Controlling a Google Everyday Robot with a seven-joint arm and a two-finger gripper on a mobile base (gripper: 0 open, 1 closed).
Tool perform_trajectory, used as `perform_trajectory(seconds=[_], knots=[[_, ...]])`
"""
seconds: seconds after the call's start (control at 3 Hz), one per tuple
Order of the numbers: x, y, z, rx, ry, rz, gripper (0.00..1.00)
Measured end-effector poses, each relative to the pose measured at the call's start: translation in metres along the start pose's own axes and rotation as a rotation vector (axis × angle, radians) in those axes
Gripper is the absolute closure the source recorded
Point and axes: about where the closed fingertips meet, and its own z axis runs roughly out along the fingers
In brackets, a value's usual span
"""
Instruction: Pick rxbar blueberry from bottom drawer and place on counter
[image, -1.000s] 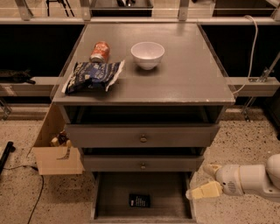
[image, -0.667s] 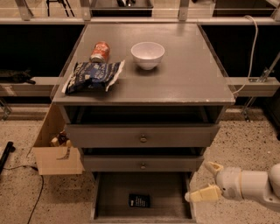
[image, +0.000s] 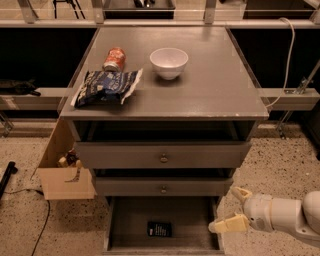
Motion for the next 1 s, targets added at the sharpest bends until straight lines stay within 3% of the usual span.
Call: perform_trajectory(seconds=[1.0], knots=[[0.066,-0.035,0.076,0.040,0.163,-0.082,0.00]])
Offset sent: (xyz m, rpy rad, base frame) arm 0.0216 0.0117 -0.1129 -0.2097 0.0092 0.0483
